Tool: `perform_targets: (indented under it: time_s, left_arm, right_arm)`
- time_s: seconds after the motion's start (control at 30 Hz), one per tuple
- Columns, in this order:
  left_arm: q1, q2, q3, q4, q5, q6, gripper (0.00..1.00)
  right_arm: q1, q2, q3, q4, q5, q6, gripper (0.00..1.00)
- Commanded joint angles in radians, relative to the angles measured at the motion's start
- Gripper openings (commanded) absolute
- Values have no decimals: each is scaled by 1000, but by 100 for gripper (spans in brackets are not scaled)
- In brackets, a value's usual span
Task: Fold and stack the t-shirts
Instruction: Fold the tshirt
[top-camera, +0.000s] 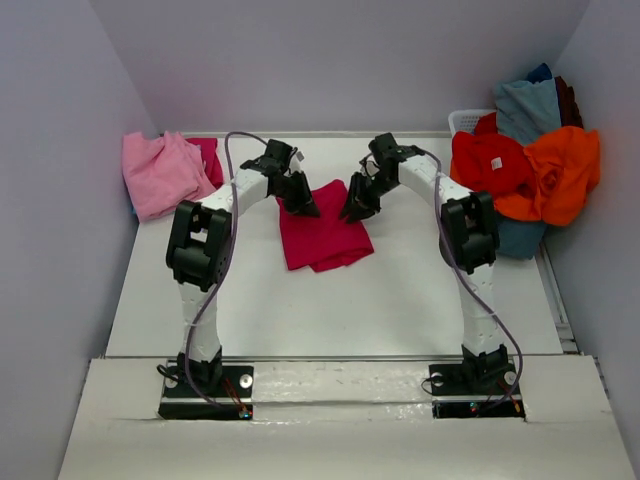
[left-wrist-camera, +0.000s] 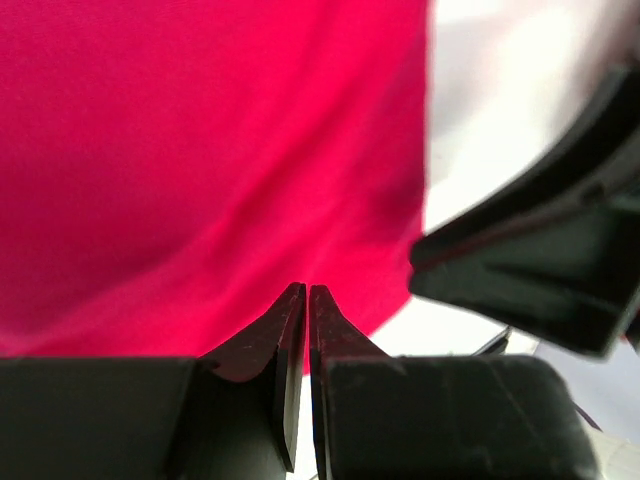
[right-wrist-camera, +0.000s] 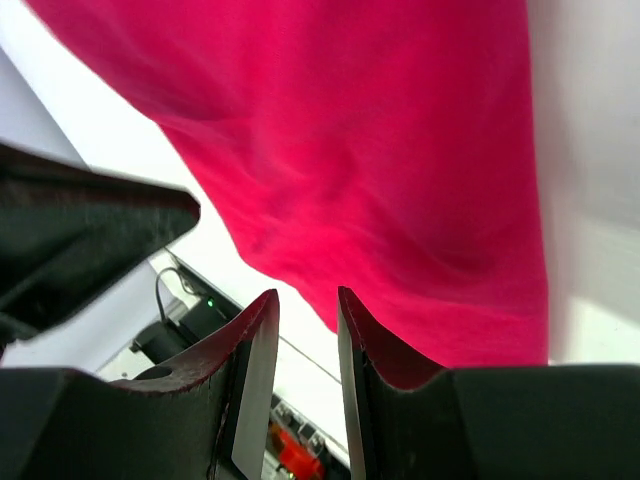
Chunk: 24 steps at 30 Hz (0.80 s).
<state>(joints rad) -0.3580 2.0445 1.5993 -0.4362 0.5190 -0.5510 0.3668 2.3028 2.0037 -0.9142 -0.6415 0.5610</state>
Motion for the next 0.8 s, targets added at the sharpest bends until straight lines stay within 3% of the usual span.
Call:
perform_targets:
  time_s: [0.0,0.37,0.77]
  left_arm:
    - [17,45,47,-16,16,-3,17]
    - [140,74,-45,8,-34,-7,16]
    - [191,86,-64,-3,-54,14,16]
  right_arm:
    - [-5,-68,-131,54,-47,-12,36]
    - [-5,-100,-341,123,-40,-32,36]
    - [-5,-62,-321,120,-40,-38,36]
